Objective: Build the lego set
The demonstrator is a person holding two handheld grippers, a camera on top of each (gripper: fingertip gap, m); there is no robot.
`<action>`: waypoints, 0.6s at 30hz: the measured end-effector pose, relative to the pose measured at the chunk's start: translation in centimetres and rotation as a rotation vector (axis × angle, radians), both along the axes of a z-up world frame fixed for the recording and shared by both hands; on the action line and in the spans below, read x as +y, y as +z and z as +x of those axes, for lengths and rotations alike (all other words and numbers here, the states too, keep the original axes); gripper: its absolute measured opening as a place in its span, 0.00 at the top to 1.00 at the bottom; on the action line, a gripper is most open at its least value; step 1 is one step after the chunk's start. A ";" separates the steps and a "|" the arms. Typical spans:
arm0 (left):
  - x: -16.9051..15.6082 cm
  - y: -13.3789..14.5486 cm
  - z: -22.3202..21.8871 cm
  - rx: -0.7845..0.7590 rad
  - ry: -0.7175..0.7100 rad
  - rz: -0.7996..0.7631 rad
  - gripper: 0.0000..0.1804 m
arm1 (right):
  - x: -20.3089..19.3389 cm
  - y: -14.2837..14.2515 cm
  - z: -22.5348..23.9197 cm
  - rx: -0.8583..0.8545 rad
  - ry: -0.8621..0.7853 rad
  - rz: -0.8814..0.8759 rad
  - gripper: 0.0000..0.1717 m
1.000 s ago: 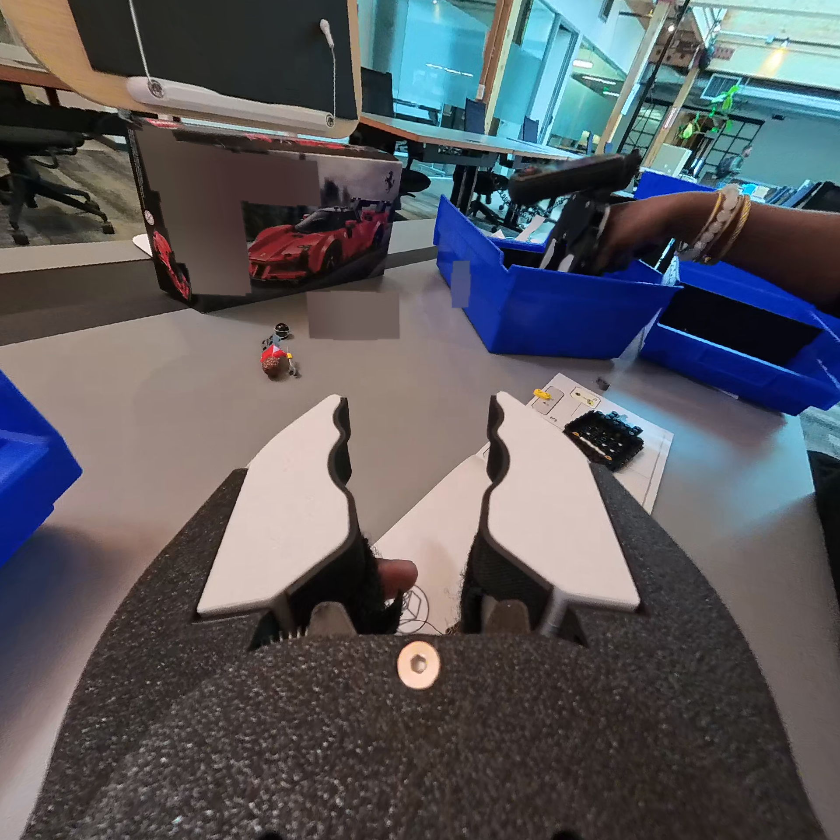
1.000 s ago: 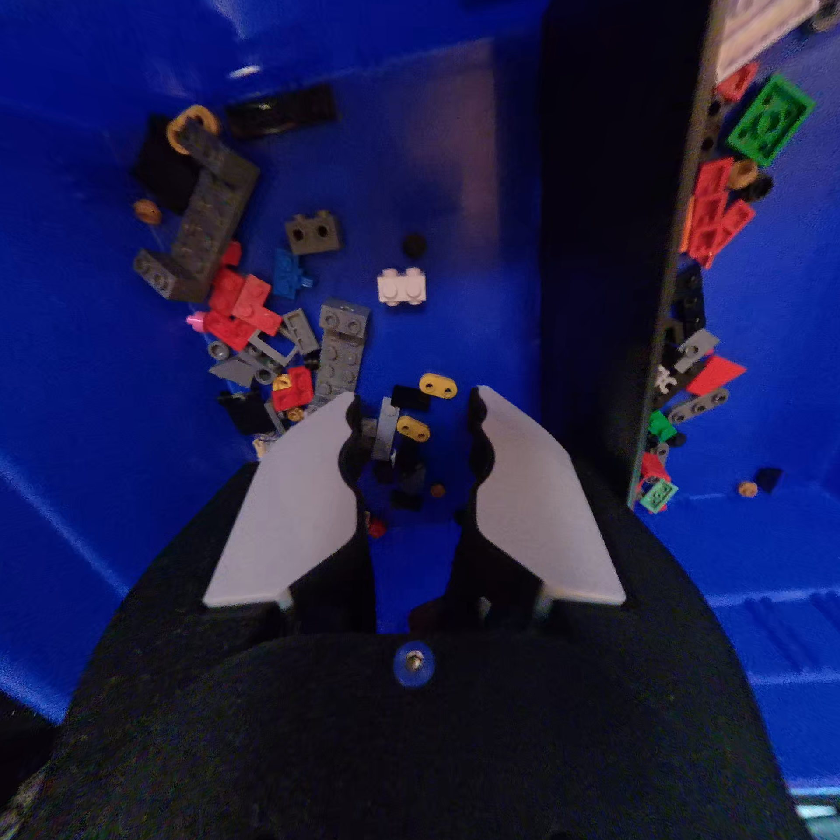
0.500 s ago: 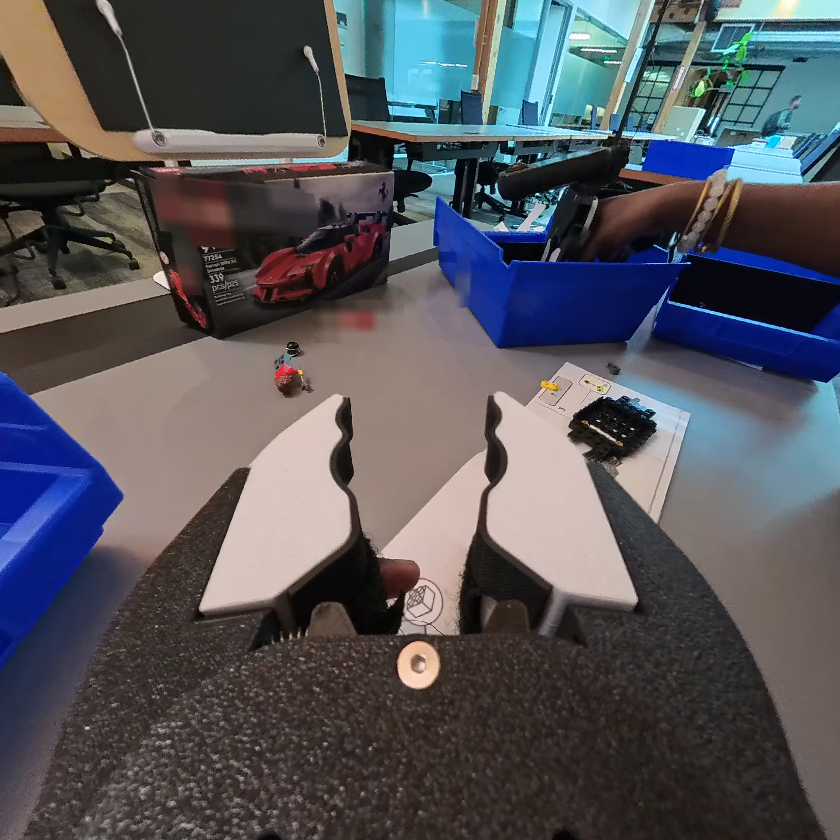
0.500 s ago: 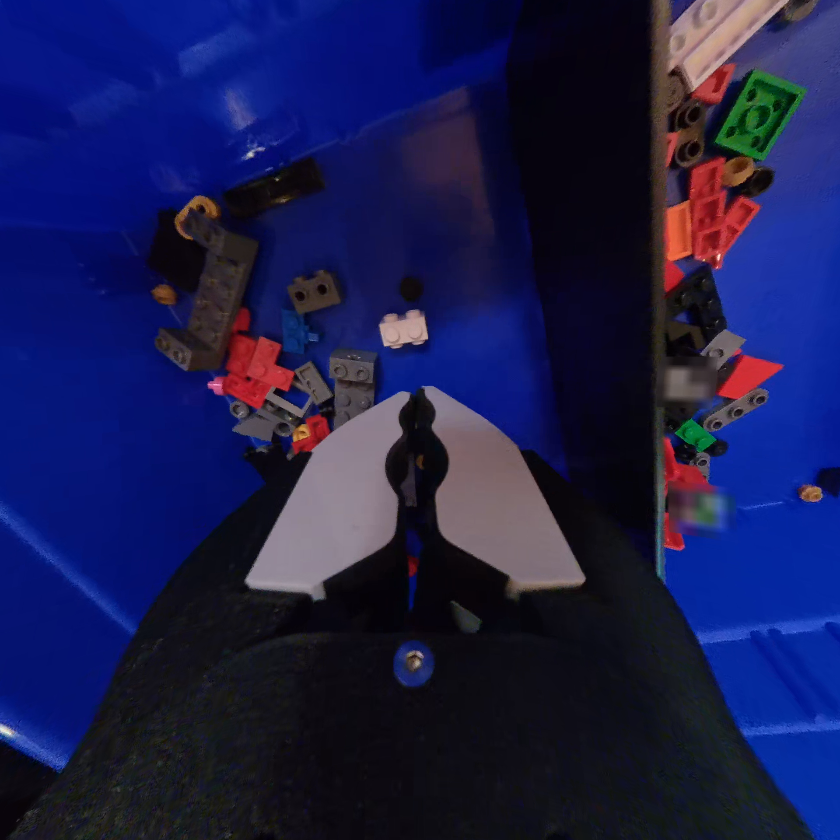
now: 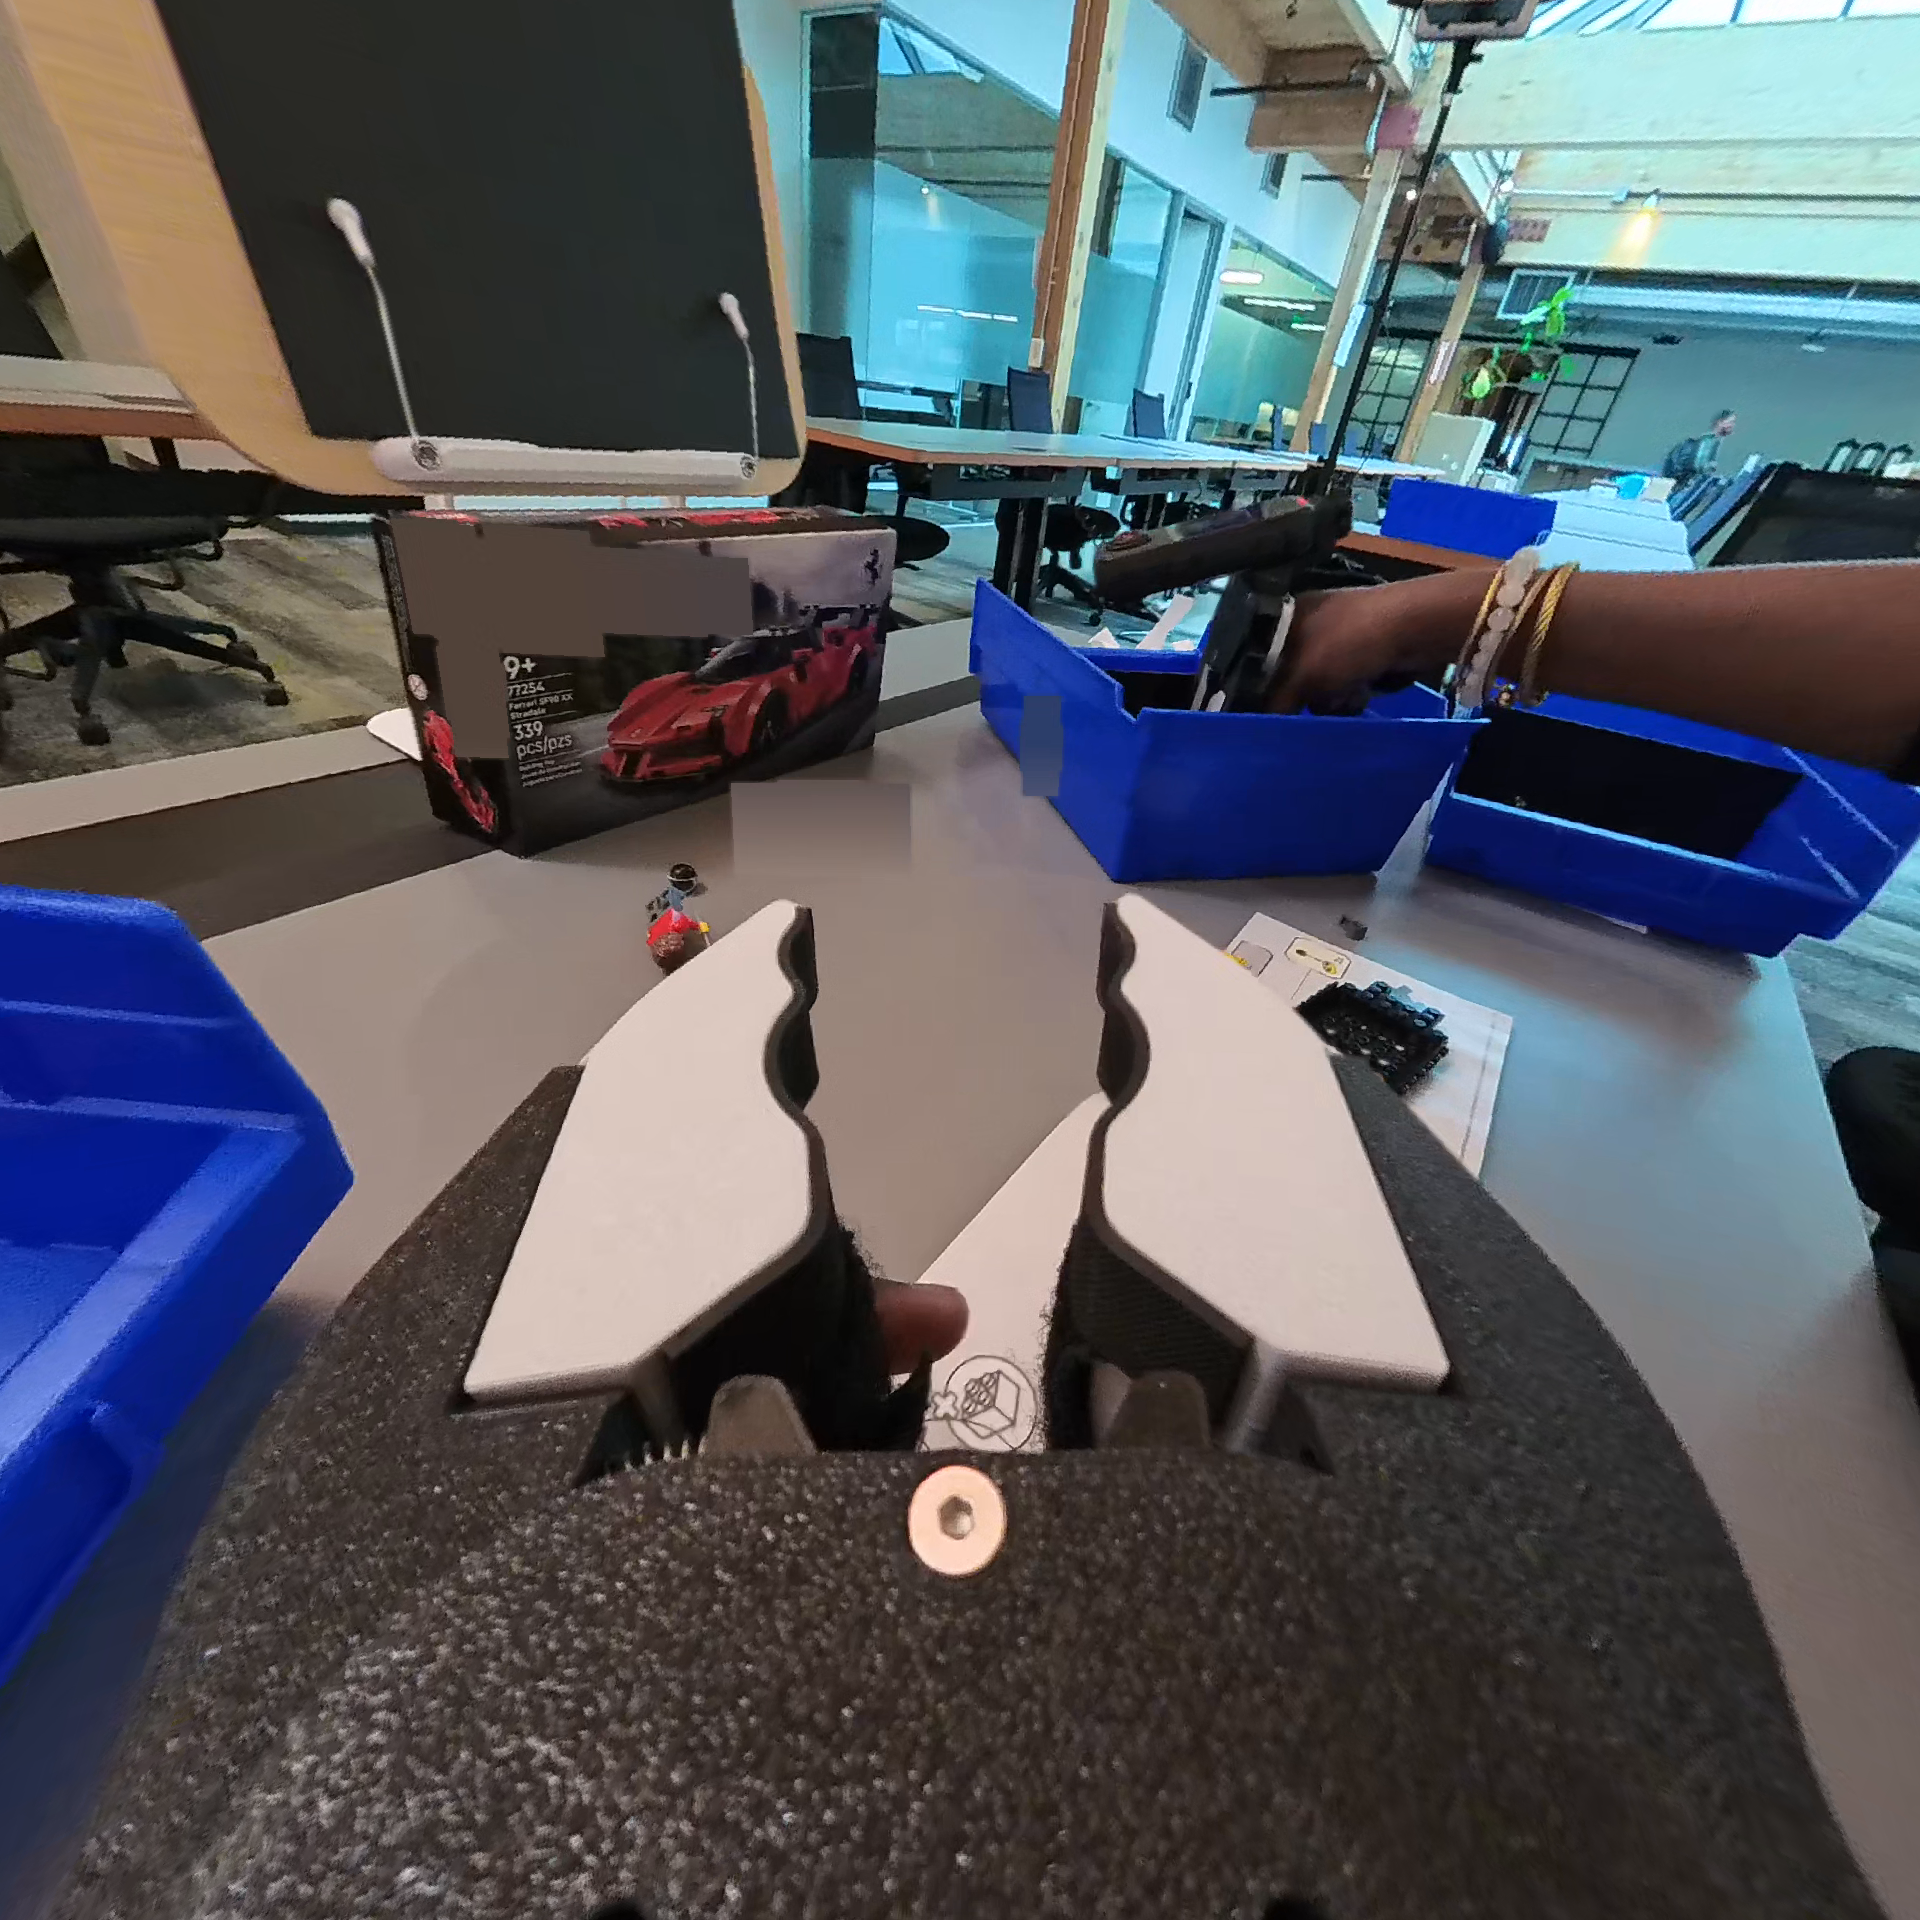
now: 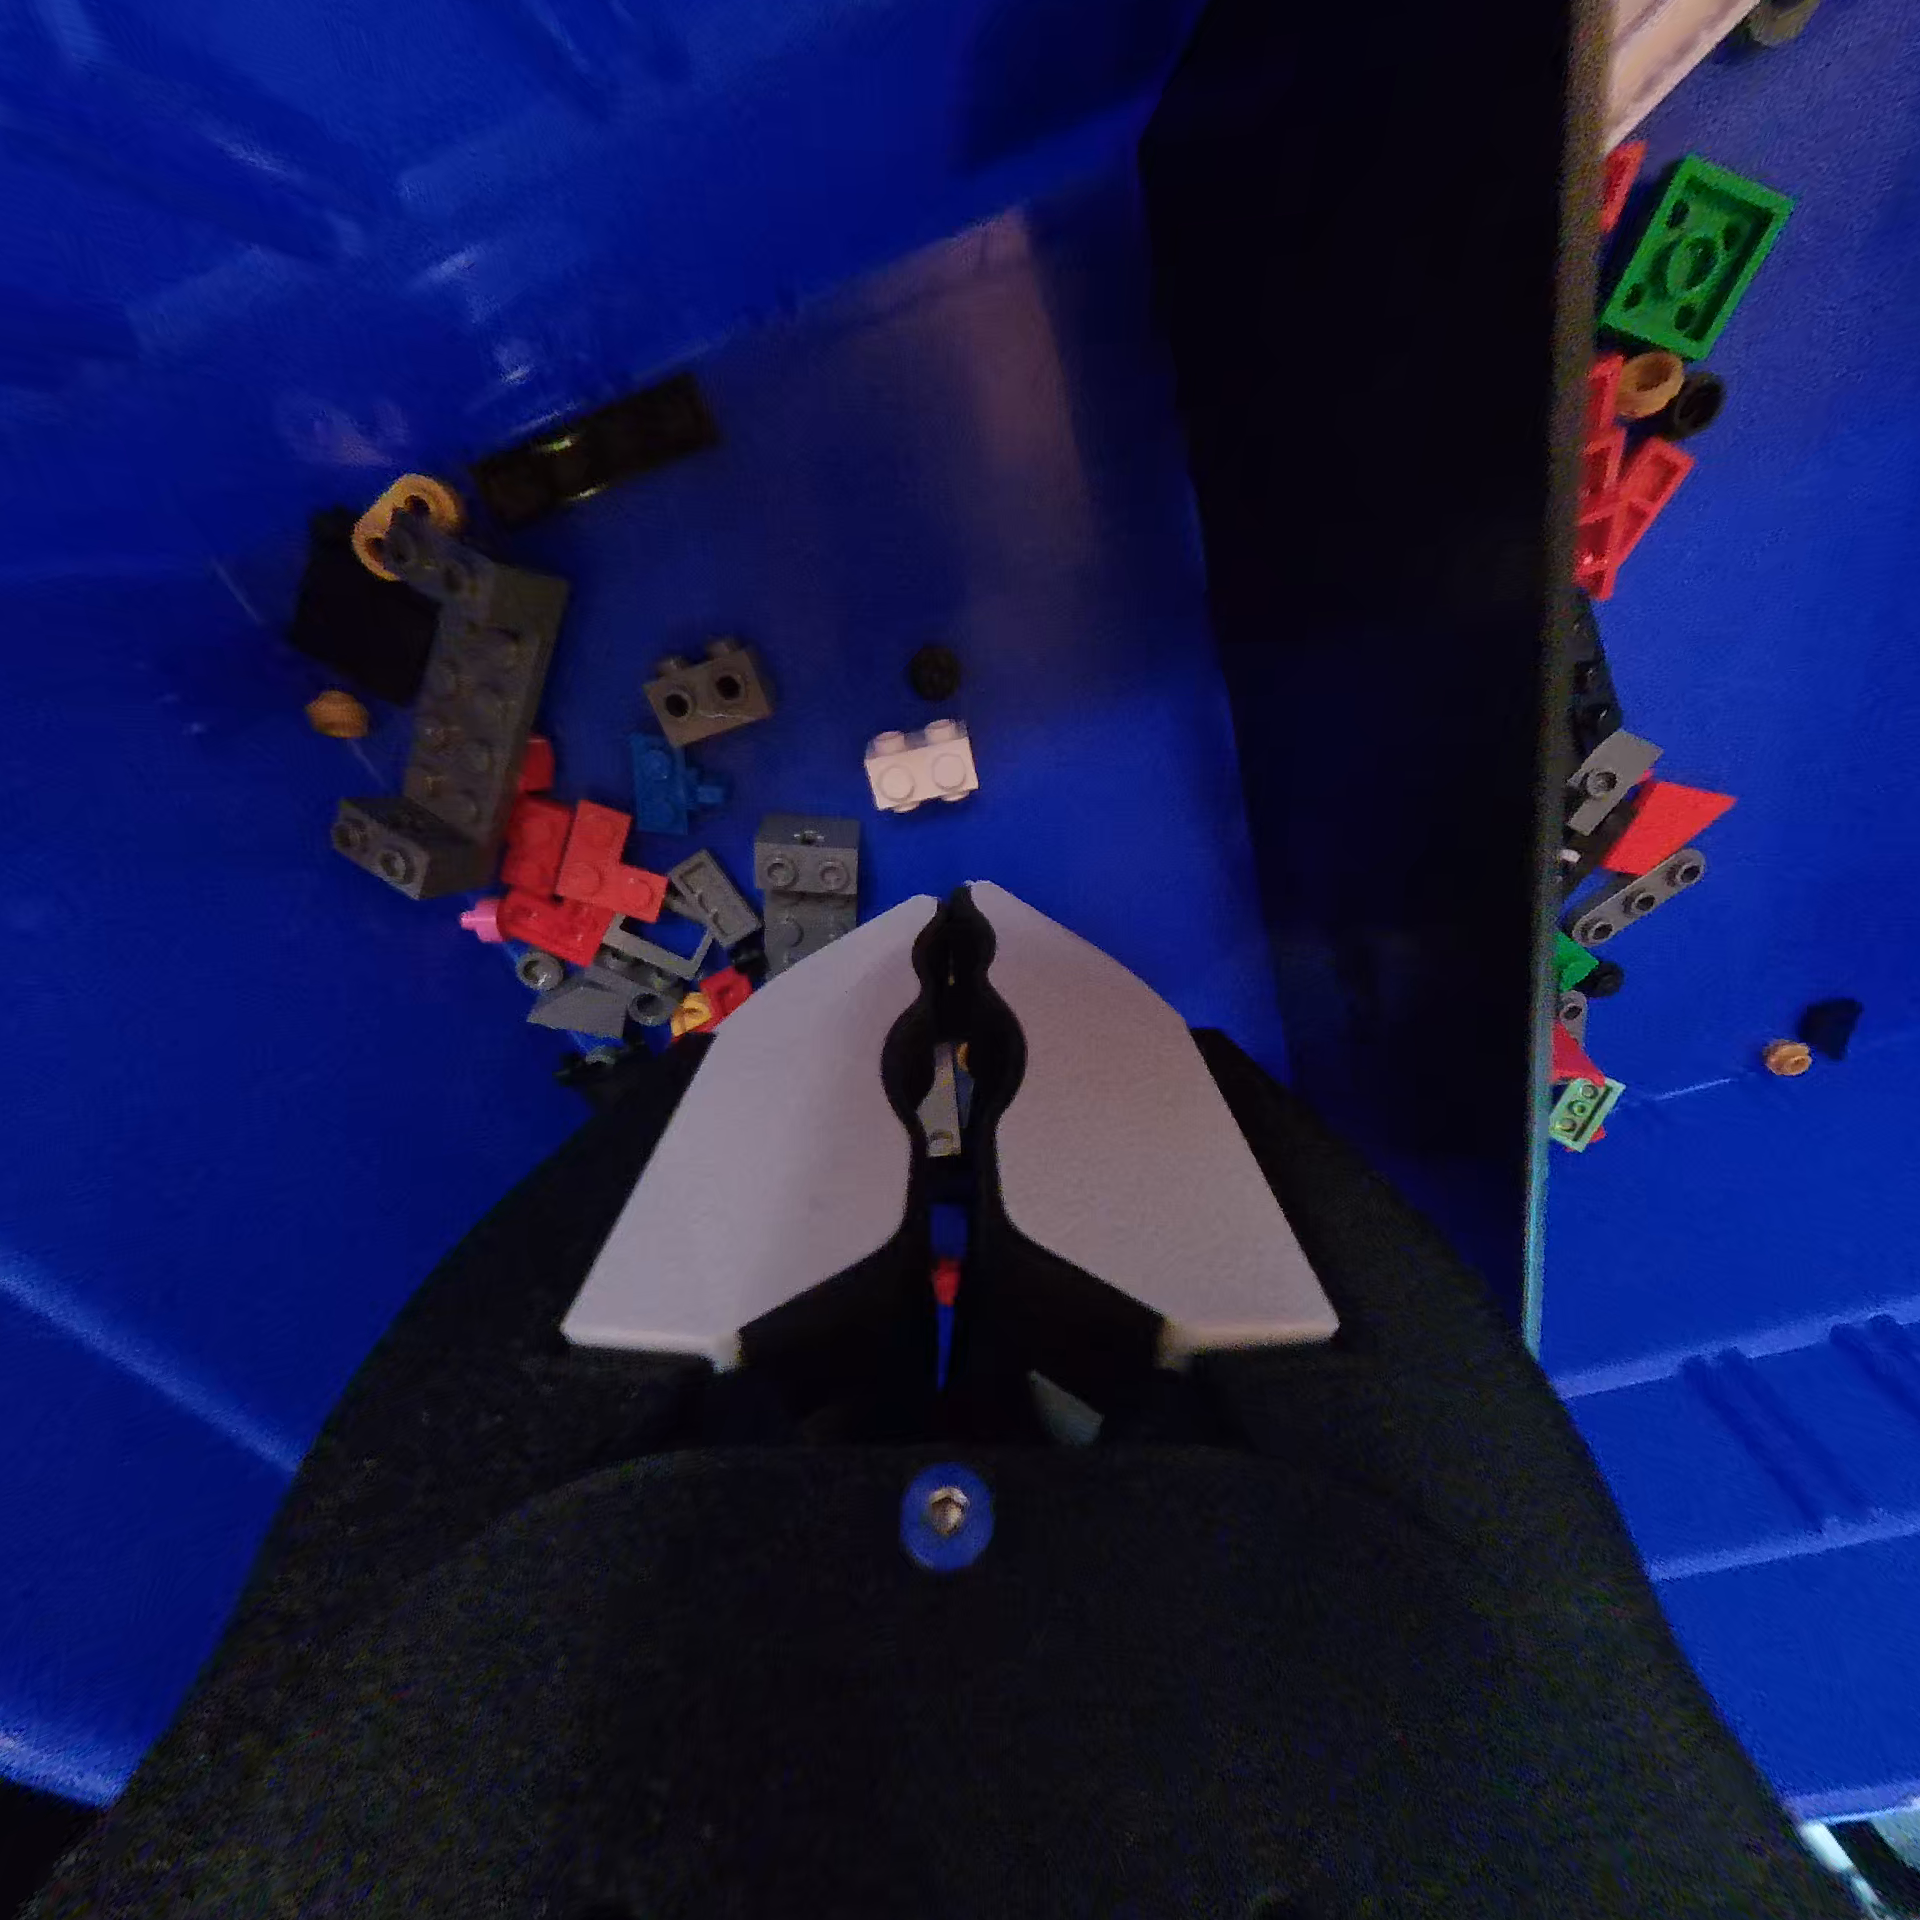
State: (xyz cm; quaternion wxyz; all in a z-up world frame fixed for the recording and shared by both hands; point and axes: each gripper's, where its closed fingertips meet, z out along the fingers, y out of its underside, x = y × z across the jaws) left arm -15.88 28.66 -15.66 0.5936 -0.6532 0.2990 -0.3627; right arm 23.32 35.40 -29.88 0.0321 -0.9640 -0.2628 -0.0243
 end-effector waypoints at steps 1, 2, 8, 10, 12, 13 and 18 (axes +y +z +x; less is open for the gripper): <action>0.1 -0.1 -0.2 -0.007 0.008 -0.009 0.72 | 0.0 0.0 0.0 0.004 -0.006 0.005 1.00; 0.2 -0.2 -0.5 -0.010 0.017 -0.020 0.72 | 0.0 0.0 0.0 0.007 -0.009 0.011 1.00; 1.3 -1.0 -2.1 -0.006 0.097 -0.065 0.72 | 0.3 0.2 0.3 -0.007 0.005 0.061 0.93; 1.5 -1.1 -2.4 -0.020 0.111 -0.082 0.72 | -0.3 0.6 0.4 0.001 0.035 0.036 0.88; 1.6 -1.0 -2.5 -0.036 0.118 -0.089 0.72 | 0.0 2.1 1.2 -0.004 0.046 0.083 0.87; 1.6 -0.9 -2.5 -0.042 0.119 -0.090 0.72 | 0.2 3.1 1.7 -0.001 0.040 0.115 0.87; 2.0 -1.4 -2.5 0.021 0.162 -0.076 0.73 | -0.4 5.8 3.4 0.126 -0.026 0.175 0.87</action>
